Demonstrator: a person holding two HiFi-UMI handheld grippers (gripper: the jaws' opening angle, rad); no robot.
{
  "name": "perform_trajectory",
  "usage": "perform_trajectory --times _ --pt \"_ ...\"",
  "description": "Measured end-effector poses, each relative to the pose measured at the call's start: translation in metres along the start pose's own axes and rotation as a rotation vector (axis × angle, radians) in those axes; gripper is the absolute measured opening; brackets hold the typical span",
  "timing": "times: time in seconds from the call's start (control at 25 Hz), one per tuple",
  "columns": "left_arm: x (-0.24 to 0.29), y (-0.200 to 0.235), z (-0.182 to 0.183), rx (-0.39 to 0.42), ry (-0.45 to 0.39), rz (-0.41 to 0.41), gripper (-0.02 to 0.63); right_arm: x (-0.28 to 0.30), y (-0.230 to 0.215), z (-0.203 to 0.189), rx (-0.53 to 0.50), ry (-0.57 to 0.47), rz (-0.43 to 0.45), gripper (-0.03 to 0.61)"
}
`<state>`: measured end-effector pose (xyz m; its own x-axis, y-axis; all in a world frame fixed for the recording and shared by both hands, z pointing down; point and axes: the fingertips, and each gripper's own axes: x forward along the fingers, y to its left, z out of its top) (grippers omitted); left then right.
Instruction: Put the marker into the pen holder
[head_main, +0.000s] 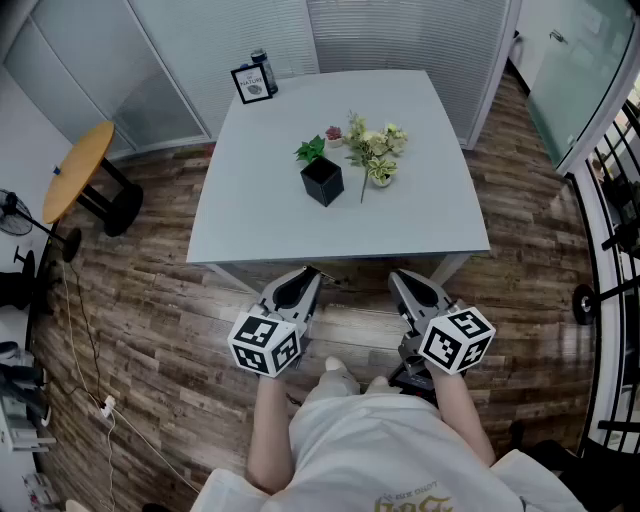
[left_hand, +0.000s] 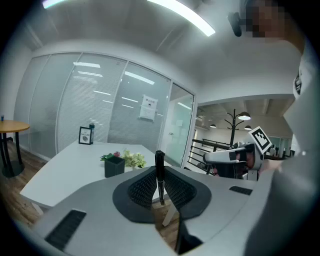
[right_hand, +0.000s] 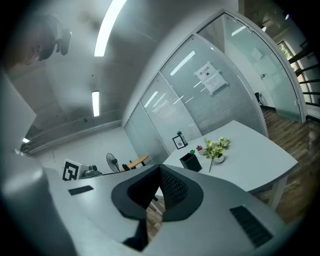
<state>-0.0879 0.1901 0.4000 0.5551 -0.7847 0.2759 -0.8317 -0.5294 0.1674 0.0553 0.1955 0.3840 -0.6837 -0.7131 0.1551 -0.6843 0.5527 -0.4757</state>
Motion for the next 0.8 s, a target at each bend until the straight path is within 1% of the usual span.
perform_trajectory --times 0.32,0.52,0.8 --pt "-0.001 -0.006 -0.006 -0.017 0.009 0.017 0.051 -0.013 -0.007 -0.002 -0.018 0.001 -0.006 0.017" --pt "0.001 -0.010 0.001 -0.004 0.007 0.033 0.051 -0.020 -0.018 0.005 0.011 -0.013 -0.004 0.017" --pt "0.020 0.008 0.000 -0.016 0.025 0.053 0.051 0.003 -0.040 0.000 0.033 0.026 -0.008 0.017"
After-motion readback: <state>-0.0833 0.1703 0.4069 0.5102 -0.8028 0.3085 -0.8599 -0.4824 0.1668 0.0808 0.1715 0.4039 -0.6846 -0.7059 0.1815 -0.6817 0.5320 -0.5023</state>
